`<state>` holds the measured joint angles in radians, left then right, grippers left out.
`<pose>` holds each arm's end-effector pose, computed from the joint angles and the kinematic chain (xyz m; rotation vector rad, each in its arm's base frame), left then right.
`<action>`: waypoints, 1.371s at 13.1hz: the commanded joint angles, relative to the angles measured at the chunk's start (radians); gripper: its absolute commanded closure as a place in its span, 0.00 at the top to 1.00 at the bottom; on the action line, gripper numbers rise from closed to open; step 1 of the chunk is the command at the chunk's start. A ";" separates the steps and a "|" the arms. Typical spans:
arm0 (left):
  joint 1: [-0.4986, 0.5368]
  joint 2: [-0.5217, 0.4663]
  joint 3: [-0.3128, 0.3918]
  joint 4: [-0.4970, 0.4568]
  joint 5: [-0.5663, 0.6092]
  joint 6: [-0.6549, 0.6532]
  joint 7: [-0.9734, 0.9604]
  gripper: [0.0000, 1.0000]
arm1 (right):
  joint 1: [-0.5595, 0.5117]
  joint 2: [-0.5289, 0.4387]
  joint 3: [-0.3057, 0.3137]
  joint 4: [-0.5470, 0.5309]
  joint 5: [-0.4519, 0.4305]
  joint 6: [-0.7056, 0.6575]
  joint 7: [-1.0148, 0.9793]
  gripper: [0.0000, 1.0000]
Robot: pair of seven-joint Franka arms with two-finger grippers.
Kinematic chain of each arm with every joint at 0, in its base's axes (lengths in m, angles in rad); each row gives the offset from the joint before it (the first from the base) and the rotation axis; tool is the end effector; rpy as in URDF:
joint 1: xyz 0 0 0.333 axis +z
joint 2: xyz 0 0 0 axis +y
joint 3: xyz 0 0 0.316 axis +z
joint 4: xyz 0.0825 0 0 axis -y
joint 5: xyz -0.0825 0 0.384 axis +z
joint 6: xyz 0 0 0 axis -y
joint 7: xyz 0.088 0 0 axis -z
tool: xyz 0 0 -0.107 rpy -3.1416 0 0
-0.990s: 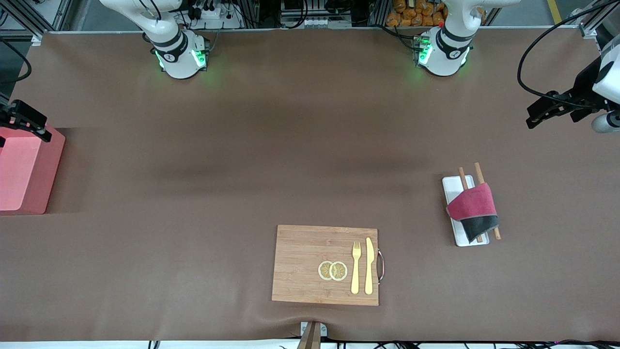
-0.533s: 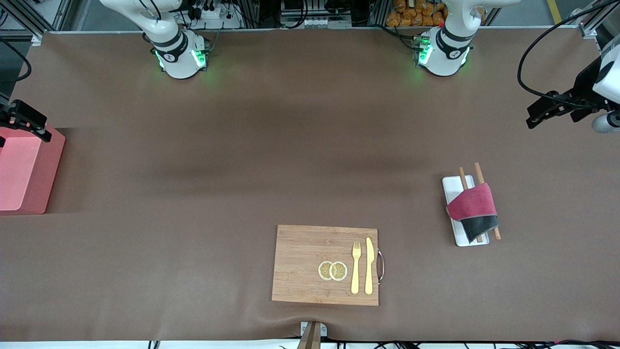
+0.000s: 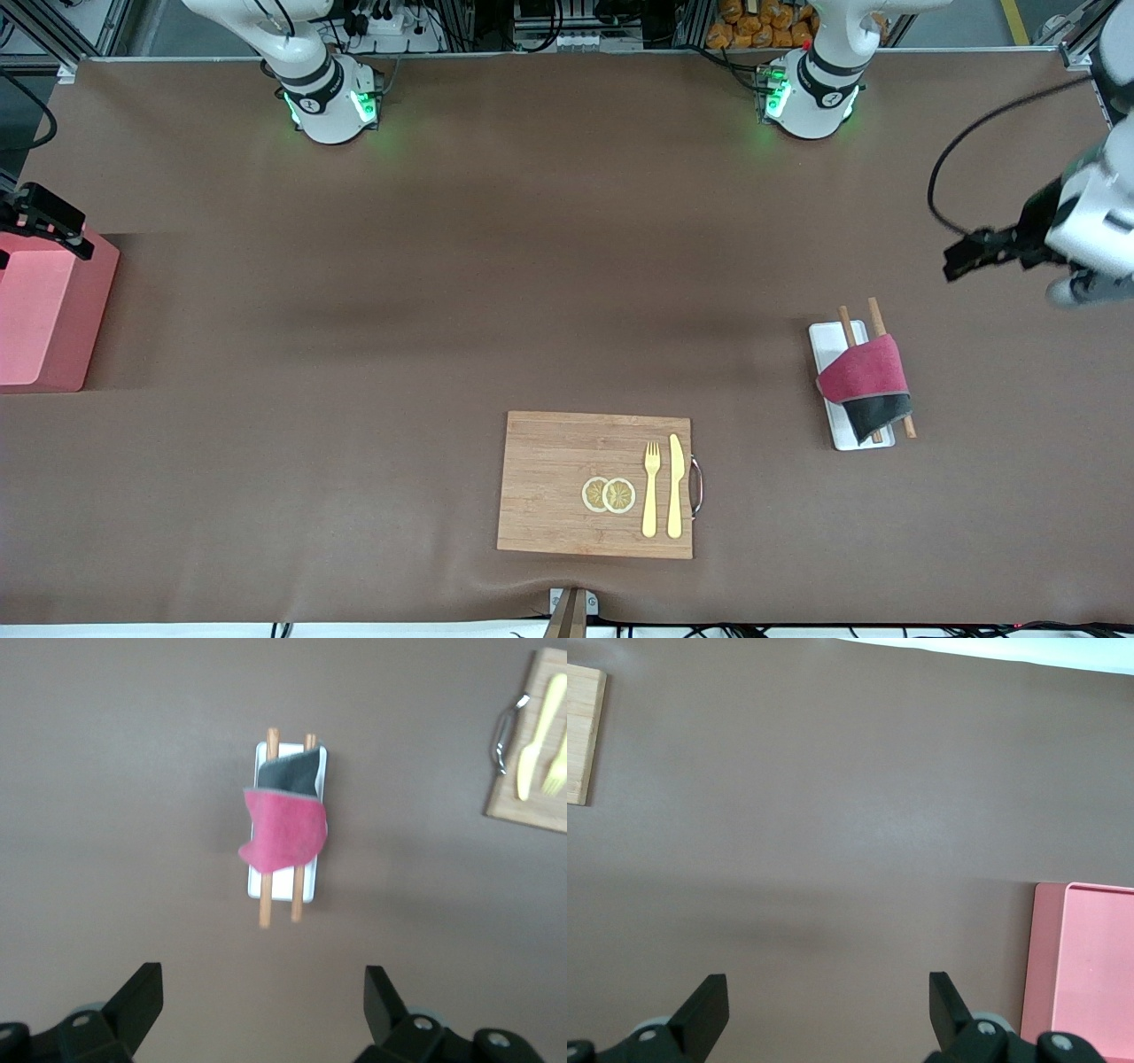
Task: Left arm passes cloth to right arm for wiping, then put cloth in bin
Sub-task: 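Grasp the pink cloth with the left gripper while the right gripper moves in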
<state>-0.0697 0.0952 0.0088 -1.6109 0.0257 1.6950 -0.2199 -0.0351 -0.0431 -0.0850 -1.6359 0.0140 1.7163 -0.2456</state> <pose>0.5896 -0.0337 0.5617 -3.1045 -0.2421 0.0114 0.5511 -0.0663 0.6309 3.1244 0.1942 0.1951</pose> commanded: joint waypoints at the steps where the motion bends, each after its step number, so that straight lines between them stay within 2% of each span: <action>1: 0.013 0.055 0.002 -0.023 -0.020 0.064 0.011 1.00 | -0.014 0.015 0.004 0.033 0.011 -0.010 0.008 1.00; 7: 0.057 0.256 0.002 -0.026 -0.018 0.224 -0.004 1.00 | -0.012 0.044 0.007 0.025 0.004 -0.039 0.000 1.00; 9: 0.059 0.287 0.002 -0.037 -0.018 0.274 0.011 1.00 | -0.017 0.063 0.004 0.027 0.006 -0.107 0.000 1.00; 11: 0.059 0.310 0.000 -0.052 -0.018 0.313 0.011 1.00 | -0.014 0.091 0.004 0.025 0.007 -0.113 0.008 1.00; 13: 0.060 0.317 -0.001 -0.087 -0.023 0.382 0.011 0.97 | -0.003 0.107 0.004 0.022 0.011 -0.118 0.012 1.00; 15: 0.054 0.333 -0.004 -0.116 -0.023 0.442 0.011 0.90 | -0.002 0.141 0.004 0.022 0.011 -0.165 0.029 1.00; 18: 0.053 0.345 -0.004 -0.130 -0.023 0.442 0.011 0.82 | 0.006 0.186 0.007 0.024 0.012 -0.231 0.138 1.00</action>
<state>-0.0137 0.4457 0.0020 -1.7210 0.0225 2.1200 -0.2189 -0.0352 0.1112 -0.0833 -1.6340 0.0155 1.5271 -0.1713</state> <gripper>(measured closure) 0.128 0.000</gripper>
